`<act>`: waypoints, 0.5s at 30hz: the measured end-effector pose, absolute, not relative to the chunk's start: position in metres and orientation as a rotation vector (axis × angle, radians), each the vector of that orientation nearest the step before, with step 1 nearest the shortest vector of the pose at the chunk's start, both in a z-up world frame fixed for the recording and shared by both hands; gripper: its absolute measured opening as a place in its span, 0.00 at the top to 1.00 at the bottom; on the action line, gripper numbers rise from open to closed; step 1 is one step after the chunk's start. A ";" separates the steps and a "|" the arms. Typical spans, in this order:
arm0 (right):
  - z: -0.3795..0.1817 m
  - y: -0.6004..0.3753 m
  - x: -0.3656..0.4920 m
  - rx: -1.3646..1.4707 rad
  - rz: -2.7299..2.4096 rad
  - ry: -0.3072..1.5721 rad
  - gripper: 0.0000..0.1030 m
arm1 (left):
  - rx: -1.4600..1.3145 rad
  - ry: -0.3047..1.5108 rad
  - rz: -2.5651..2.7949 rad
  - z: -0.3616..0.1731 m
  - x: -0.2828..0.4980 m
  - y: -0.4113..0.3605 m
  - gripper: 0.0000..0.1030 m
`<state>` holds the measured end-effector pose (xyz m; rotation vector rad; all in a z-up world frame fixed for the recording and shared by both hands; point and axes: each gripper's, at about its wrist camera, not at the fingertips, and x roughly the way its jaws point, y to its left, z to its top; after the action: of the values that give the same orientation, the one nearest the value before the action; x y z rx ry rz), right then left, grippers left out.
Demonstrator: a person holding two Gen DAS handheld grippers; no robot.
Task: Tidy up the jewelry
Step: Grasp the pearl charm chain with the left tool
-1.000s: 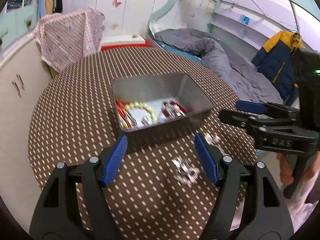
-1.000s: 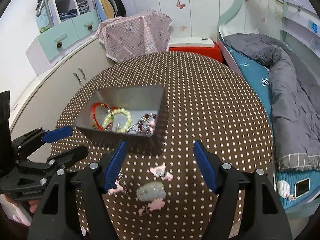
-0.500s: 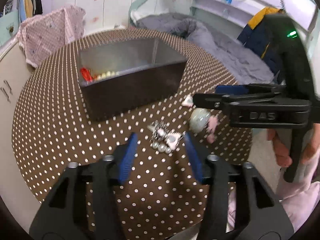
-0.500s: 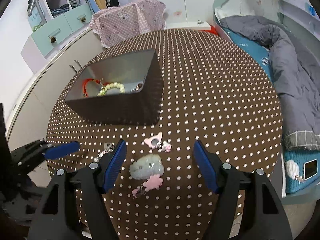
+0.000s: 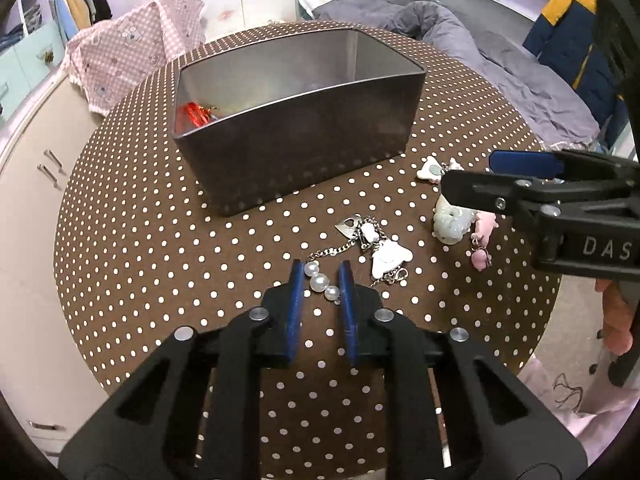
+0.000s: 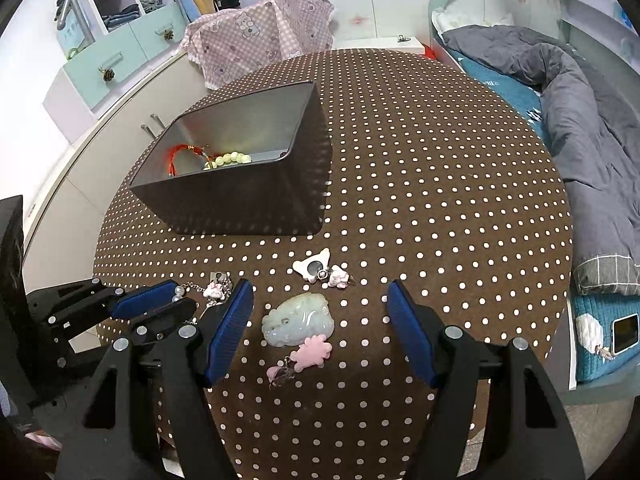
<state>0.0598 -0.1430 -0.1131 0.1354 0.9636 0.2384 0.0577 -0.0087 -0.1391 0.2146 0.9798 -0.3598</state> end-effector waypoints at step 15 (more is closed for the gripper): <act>-0.100 -0.156 0.054 0.158 0.248 0.915 0.36 | 0.170 0.785 -0.448 -0.065 0.053 -0.008 0.91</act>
<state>0.0537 -0.1562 -0.0996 0.1584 0.9146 0.2485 0.0527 -0.0078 -0.0645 0.1698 0.7849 -0.4481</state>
